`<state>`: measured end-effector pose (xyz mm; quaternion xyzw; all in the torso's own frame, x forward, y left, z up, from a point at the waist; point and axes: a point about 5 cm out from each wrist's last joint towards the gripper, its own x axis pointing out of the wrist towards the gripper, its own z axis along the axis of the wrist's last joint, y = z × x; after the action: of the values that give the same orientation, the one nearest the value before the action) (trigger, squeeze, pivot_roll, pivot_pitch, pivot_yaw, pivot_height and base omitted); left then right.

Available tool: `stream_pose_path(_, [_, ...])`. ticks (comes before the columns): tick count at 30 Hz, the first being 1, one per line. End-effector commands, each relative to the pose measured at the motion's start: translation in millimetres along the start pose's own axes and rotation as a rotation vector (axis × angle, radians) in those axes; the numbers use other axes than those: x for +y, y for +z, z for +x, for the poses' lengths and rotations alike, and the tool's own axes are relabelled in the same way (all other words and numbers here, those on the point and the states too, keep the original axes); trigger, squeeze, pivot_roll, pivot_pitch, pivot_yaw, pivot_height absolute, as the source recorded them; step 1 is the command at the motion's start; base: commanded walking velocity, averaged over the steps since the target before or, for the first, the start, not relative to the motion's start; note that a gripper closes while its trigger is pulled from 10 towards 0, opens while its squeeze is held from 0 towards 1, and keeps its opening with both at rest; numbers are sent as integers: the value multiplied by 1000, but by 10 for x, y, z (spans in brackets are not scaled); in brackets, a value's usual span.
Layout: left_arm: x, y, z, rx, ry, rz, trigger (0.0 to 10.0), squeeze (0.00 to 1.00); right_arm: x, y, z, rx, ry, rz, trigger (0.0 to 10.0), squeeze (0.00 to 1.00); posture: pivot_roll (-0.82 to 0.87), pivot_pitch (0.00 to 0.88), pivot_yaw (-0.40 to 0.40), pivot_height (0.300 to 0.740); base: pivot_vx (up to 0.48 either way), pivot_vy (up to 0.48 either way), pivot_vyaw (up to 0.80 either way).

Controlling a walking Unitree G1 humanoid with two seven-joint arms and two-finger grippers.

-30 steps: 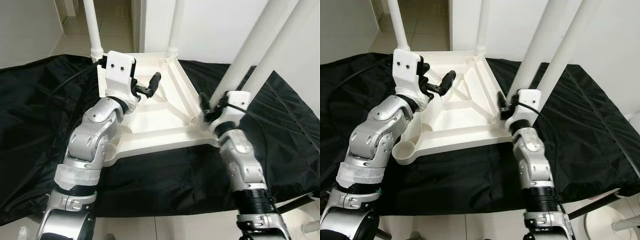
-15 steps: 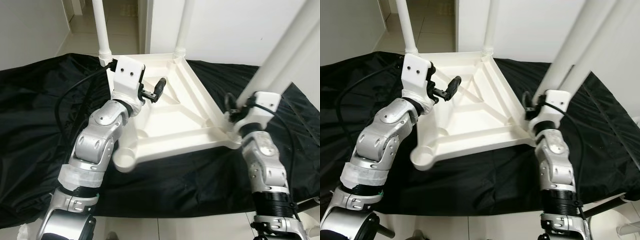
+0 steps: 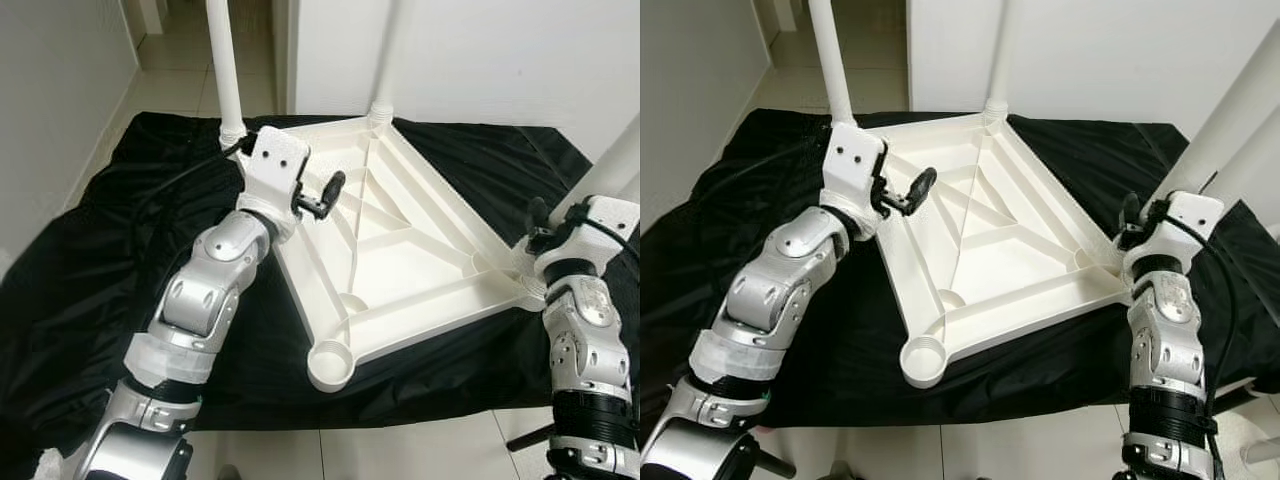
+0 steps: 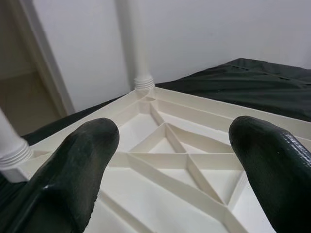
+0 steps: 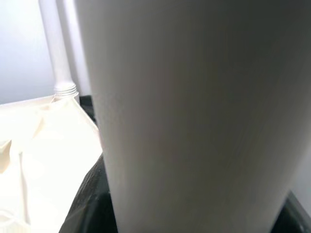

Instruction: Building children table

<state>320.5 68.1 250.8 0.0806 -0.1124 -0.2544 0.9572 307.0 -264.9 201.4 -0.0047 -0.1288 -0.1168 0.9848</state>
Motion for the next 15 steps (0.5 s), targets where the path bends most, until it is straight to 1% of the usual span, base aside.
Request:
stream_pose_path(1, [-54,-24,-16,0,-82,9,10000,0,20,15,-15,-5,15,0,10000,0,-45,66,-14,740,0,0,0])
stream_pose_path(2, [-102,-58,-37,2,-131,-3,10000,0,205,6,-39,-1,102,21,10000,0,-41,66,-13,740,0,0,0])
stream_pose_path(3, [-102,-58,-37,2,-131,-3,10000,0,205,6,-39,-1,102,21,10000,0,-41,66,-13,740,0,0,0])
stream_pose_path(5, [-159,-108,-75,2,-201,-23,10000,0,496,8,-103,1,237,59,10000,0,-41,66,-14,740,0,0,0])
stream_pose_path(6, [-171,-123,-90,1,-221,-28,10000,0,589,15,-130,0,280,73,10000,0,-41,66,-14,740,0,0,0])
stream_pose_path(8, [-177,-133,-106,0,-239,-27,10000,0,654,23,-157,-2,317,84,10000,0,-37,65,-17,740,0,0,0])
stream_pose_path(9, [-177,-133,-106,0,-239,-27,10000,0,654,23,-157,-2,317,84,10000,0,-37,65,-17,740,0,0,0])
stream_pose_path(11, [-176,-164,-147,-5,-280,-1,10000,0,733,49,-197,0,374,105,10000,0,-37,66,-17,740,0,0,0])
stream_pose_path(13, [-176,-164,-147,-5,-280,-1,10000,0,733,49,-197,0,374,105,10000,0,-37,66,-17,740,0,0,0])
stream_pose_path(14, [-130,-256,-182,9,-295,15,10000,0,796,88,-238,-1,436,115,10000,0,-36,65,-18,740,0,0,0])
stream_pose_path(15, [-130,-256,-182,9,-295,15,10000,0,796,88,-238,-1,436,115,10000,0,-36,65,-18,740,0,0,0])
